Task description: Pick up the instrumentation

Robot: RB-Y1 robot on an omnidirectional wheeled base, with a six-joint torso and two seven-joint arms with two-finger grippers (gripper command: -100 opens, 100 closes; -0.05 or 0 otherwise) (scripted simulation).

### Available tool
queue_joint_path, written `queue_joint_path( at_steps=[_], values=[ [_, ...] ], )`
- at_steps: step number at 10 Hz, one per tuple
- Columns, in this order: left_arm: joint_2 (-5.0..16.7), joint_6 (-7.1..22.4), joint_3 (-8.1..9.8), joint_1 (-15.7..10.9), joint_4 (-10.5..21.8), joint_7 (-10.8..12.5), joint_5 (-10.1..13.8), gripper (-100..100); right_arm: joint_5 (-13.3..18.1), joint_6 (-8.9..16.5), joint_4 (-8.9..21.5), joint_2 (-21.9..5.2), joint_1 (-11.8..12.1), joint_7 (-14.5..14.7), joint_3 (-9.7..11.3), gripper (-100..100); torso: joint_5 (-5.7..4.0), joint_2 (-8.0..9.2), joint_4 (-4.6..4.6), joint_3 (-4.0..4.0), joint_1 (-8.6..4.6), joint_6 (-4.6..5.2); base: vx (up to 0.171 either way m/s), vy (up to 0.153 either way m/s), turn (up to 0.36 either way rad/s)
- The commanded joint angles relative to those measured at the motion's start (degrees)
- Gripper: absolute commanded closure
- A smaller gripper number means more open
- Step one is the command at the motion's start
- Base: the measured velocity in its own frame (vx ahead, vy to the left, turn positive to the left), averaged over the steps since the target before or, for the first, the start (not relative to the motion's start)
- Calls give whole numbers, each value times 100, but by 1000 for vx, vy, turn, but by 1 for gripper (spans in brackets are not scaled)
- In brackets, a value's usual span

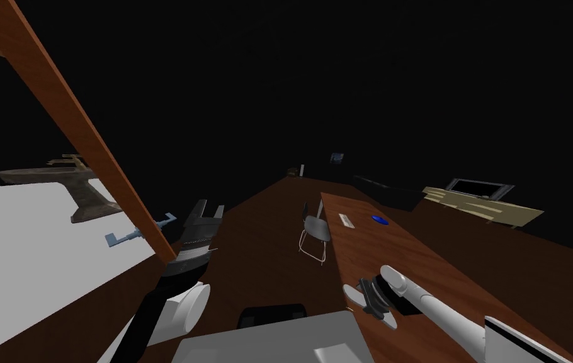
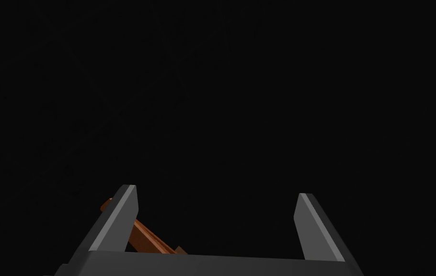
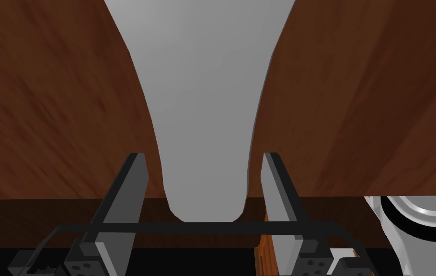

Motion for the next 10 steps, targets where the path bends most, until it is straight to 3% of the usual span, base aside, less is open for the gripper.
queue_joint_path(
  at_steps=[1, 10],
  values=[
    [0, 0, 0, 0, 0, 0, 0, 0, -80, -2, 185, 61, -286, 1, 286, 100, 0, 0, 0, 0, 0, 0, -39, -18, -103],
    [0, 0, 0, 0, 0, 0, 0, 0, -544, 2, 711, 166, -1641, -240, 1777, 100, 7, -1, 3, 1, 7, -6, -31, -15, -86]
  ],
)
